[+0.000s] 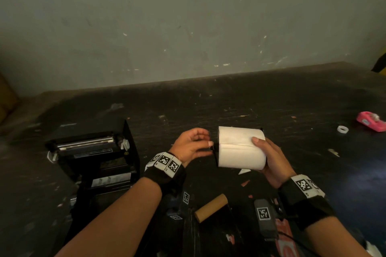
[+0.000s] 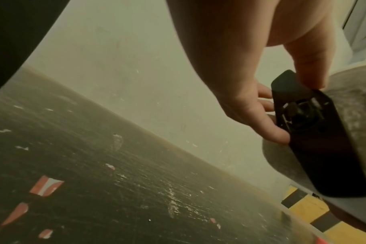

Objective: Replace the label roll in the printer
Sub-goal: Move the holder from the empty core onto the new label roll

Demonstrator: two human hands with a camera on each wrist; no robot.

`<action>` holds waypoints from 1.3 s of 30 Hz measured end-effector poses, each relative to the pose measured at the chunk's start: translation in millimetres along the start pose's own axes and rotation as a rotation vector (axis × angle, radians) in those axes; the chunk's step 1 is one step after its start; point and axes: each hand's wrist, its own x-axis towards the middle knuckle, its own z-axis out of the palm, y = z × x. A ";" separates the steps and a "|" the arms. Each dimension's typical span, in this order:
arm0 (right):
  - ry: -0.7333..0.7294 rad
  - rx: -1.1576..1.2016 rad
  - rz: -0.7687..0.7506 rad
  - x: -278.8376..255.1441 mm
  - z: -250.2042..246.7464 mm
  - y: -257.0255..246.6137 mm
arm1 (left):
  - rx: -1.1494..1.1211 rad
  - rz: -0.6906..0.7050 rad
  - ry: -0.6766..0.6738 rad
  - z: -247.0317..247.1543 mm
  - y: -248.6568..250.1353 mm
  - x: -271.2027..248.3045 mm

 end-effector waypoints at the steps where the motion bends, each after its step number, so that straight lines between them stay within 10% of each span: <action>1: -0.004 -0.007 -0.001 -0.4 0.6 -0.2 | 0.004 -0.003 -0.007 1.2 1.0 -1.2; 23: -0.114 -0.131 -0.081 -11.3 41.3 1.9 | 0.061 -0.037 0.095 -11.3 21.9 -52.6; 39: -0.372 0.096 0.053 -24.5 195.9 47.6 | -0.017 0.052 0.347 -139.9 28.7 -186.2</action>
